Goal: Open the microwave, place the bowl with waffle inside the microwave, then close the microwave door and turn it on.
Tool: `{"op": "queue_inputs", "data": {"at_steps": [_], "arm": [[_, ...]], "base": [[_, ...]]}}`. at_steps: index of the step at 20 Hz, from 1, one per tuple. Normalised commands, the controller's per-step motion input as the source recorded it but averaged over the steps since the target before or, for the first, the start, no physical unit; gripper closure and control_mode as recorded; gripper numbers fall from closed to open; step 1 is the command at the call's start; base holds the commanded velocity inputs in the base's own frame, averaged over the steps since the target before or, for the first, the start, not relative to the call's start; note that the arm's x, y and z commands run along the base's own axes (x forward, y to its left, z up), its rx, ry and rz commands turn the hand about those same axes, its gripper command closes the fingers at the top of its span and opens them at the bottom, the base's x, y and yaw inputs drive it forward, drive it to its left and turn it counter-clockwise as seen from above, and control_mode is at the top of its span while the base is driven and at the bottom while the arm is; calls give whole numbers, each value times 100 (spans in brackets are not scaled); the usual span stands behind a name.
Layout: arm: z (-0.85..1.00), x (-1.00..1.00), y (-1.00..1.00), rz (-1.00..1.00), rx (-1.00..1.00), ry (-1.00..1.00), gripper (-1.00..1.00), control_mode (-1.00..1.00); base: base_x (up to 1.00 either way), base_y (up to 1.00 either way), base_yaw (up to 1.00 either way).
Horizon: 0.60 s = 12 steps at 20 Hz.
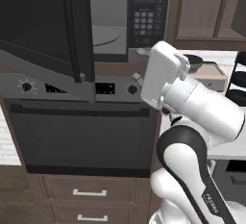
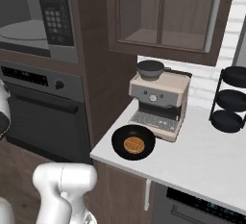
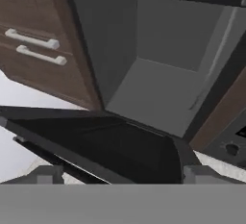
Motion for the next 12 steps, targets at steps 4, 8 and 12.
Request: {"op": "queue_inputs", "data": {"at_steps": [4,8,12], "arm": [[-3,72,0,22,0,29,-100,-100],[-7,75,8,27,0,28,-100,-100],[-19,44,68,28,0,19,-100,-100]], "base": [[0,0,0],[0,0,0],[0,0,0]]}}
